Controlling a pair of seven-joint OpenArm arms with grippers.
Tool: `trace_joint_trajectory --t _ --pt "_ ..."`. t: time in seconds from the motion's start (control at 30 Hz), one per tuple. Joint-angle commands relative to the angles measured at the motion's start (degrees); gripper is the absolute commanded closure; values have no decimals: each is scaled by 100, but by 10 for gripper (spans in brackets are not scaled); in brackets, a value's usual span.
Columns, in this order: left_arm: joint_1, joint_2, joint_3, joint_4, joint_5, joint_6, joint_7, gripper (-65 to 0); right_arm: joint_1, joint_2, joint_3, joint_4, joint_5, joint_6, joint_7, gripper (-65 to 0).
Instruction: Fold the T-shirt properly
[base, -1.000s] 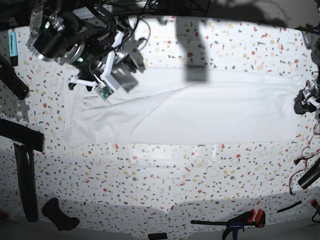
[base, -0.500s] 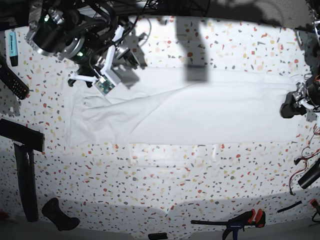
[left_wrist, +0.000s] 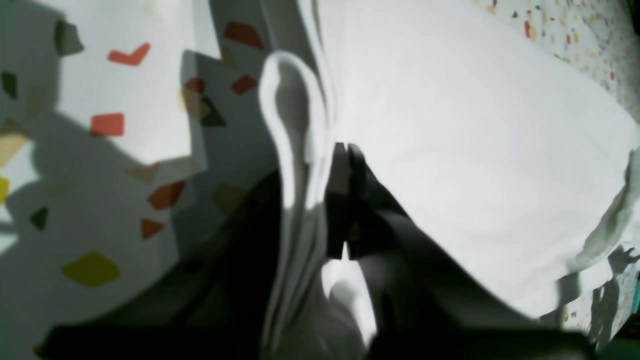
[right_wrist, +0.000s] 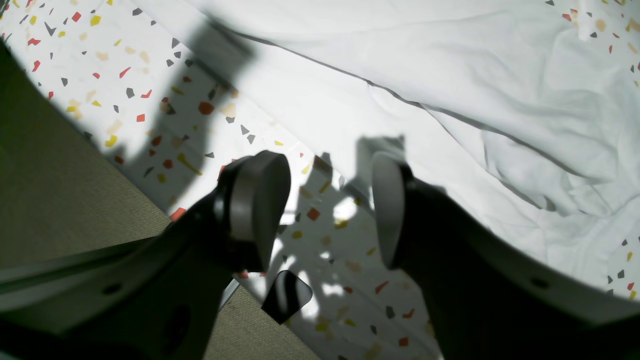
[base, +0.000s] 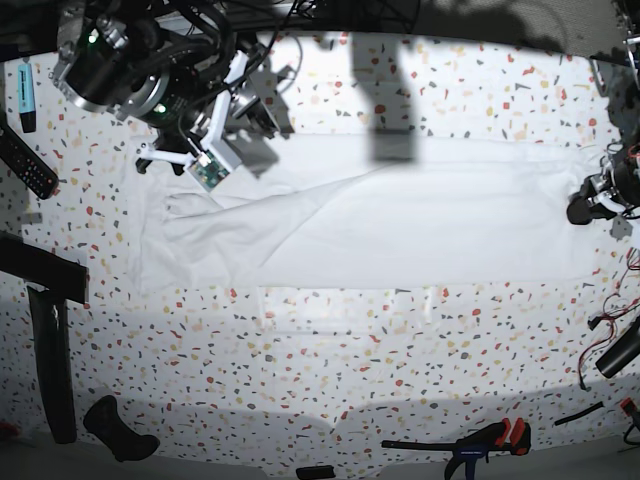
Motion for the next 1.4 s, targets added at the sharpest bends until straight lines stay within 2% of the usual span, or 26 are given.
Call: trace_joint_trajectory --t 0.0,0.13,0.23,0.43,0.53,0.6,0.67,0.77,1.03,1.2,1.37 --pt "-66 -92 4 170 63 29 238 0 13 26 13 120 74 25 114 -306" --pt "-63 -92 4 717 61 29 568 0 13 28 13 120 72 25 437 -306" --pt "-63 -63 4 1193 63 310 573 0 15 26 13 120 72 25 791 -306" --pt "-61 39 4 2264 61 647 1010 0 17 26 13 120 72 25 820 -306" --pt "-61 214 4 2756 61 651 1095 0 15 26 13 120 74 25 820 -306" --pt "-63 398 4 3023 31 715 1204 0 15 26 13 120 74 25 824 -306" --pt "-63 634 4 3250 -138 975 1528 0 17 26 13 120 74 25 826 -306" --pt "-61 1071 7 3460 -188 988 1792 0 17 26 13 120 74 25 868 -306" --pt "-28 2201 7 3471 -142 944 1493 0 15 26 13 120 79 25 870 -306" --pt "162 2852 7 3471 555 920 1069 0 17 28 13 120 92 25 870 -306" --pt "350 3191 7 3471 885 699 999 0 17 28 13 120 94 25 870 -306"
